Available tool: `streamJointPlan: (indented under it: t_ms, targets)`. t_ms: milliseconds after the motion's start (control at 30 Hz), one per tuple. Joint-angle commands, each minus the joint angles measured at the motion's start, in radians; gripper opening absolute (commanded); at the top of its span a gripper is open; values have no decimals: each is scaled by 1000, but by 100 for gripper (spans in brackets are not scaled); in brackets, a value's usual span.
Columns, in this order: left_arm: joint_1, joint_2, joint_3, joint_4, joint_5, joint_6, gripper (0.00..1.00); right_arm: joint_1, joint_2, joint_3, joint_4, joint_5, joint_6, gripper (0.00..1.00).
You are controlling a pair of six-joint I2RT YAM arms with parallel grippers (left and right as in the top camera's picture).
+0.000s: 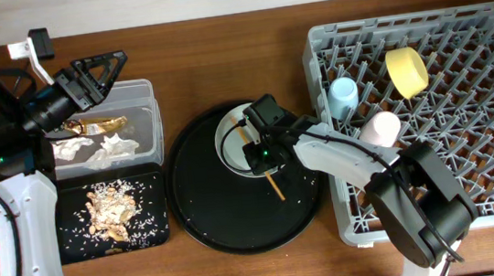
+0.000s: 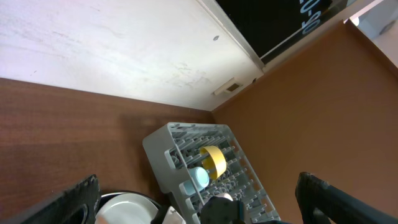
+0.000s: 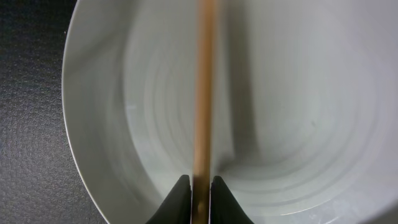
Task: Sort waste into correct bins and load items into the dishwasher rack
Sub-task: 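Grasp the second chopstick on the plate with the right gripper, then carry the second chopstick into the rack and release it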
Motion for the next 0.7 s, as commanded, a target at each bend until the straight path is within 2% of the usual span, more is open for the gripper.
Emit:
streamJointPlan:
  t_ms: [0,333,500,667]
  targets:
    - [4,-2,4,2,2,2,99,6,13,-5,0,5,2,11]
    - [4,-2,4,2,2,2,99,3,-16,64,-28,5,1,9]
    - [4,-2,4,2,2,2,99,-14,-82,188,-225,5,1,4]
    - [4,-2,4,2,2,2,99,-76,-170,346,-535,7,-7,4]
